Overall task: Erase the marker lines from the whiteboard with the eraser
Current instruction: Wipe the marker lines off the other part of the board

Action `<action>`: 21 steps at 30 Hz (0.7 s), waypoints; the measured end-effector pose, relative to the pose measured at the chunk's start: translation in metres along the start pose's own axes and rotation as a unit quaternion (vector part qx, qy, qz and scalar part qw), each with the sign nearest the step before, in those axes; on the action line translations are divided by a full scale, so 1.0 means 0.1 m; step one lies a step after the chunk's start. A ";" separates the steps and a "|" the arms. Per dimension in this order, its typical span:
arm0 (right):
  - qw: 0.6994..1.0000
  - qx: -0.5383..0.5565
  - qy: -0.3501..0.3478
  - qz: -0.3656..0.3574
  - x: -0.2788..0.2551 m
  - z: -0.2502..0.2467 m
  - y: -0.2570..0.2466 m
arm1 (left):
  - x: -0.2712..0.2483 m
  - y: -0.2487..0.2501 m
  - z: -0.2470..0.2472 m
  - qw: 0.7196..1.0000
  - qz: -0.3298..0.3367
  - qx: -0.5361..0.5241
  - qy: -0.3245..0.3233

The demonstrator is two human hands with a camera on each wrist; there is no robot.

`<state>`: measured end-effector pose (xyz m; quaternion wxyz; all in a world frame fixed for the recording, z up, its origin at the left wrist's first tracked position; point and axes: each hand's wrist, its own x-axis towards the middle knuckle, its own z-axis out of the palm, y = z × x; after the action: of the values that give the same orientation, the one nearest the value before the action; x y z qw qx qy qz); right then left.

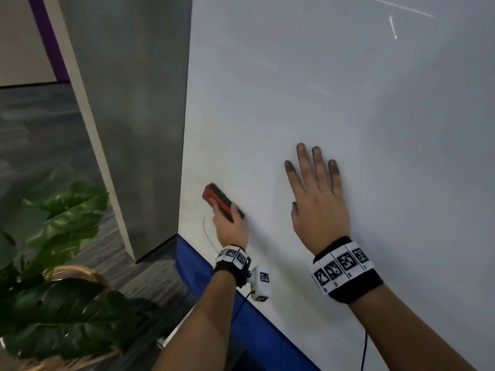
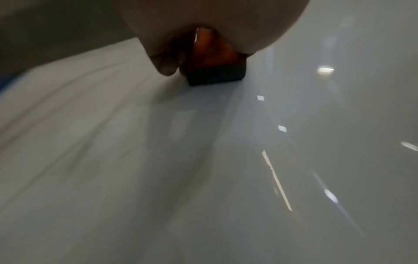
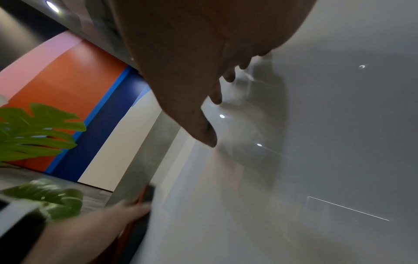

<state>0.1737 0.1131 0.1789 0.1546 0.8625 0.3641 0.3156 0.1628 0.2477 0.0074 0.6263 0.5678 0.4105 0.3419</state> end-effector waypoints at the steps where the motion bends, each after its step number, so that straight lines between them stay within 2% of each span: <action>1: 1.000 -0.003 -0.003 0.000 -0.04 0.03 0.00 | 0.01 -0.16 -0.03 0.999 -0.045 0.001 -0.004; 4: 1.000 -0.011 -0.014 0.002 -0.13 0.11 -0.02 | 0.03 -0.40 -0.07 0.991 -0.132 0.004 -0.023; 6: 1.000 -0.009 -0.015 0.007 -0.17 0.14 -0.04 | 0.11 -0.41 -0.08 0.990 -0.141 -0.003 -0.028; 7: 1.000 -0.009 -0.014 0.012 -0.18 0.15 -0.06 | 0.16 -0.39 -0.08 0.993 -0.114 -0.006 -0.029; 10: 0.999 -0.013 -0.013 0.027 -0.17 0.17 -0.11 | 0.33 -0.23 -0.17 0.999 0.021 -0.001 -0.029; 13: 0.999 -0.020 -0.003 0.039 -0.16 0.18 -0.16 | 0.60 -0.22 -0.28 0.997 0.068 0.025 -0.040; 14: 0.999 -0.022 -0.002 0.041 -0.16 0.20 -0.18 | 0.69 -0.32 -0.32 0.997 0.057 0.032 -0.035; 17: 0.998 -0.025 0.001 0.049 -0.19 0.25 -0.23 | 0.82 -0.94 -0.33 0.999 -0.032 0.023 -0.032; 21: 0.999 -0.021 -0.004 0.042 -0.30 0.39 -0.31 | 0.55 -1.83 -0.14 0.984 -0.168 0.009 -0.055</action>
<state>0.1668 0.1112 0.1218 0.1612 0.8746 0.3205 0.3262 0.1672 0.2805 -0.1815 0.6914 0.5143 0.4680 0.1959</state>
